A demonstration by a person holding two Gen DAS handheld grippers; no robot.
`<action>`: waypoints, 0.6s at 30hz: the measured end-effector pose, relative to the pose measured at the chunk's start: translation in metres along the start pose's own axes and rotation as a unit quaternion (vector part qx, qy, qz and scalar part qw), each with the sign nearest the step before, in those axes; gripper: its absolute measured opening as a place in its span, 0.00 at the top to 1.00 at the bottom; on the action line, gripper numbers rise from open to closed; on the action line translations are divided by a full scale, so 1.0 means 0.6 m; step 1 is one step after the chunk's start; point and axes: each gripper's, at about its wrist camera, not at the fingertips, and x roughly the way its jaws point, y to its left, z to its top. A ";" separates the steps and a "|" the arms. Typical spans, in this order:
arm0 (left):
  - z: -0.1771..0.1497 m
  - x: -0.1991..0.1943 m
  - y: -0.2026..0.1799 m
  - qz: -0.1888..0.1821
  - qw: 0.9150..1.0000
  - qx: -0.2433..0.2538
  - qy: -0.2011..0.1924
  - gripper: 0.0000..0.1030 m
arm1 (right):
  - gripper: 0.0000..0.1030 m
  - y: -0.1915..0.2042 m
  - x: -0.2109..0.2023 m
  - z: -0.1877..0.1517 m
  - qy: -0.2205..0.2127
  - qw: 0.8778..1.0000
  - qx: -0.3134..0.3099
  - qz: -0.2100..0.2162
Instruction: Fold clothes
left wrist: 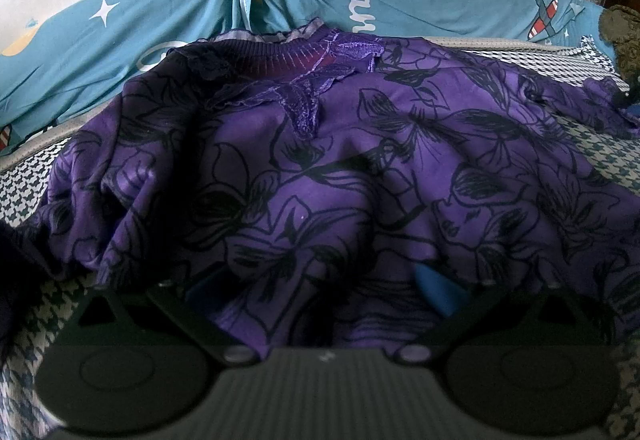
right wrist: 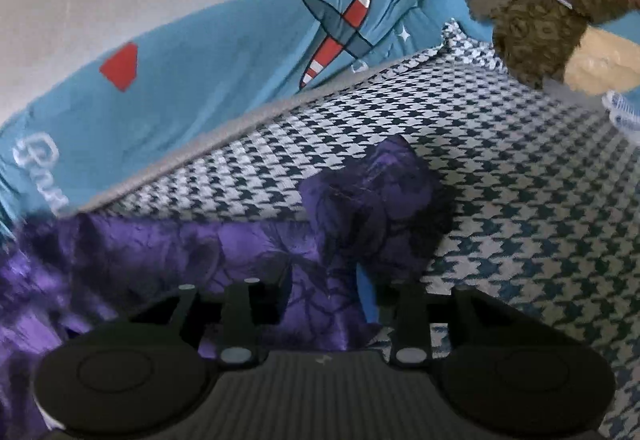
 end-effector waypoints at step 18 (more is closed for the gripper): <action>0.002 -0.001 0.000 0.003 1.000 -0.002 0.004 0.01 | 0.88 -0.115 -0.120 0.011 -0.052 0.970 0.182 -0.150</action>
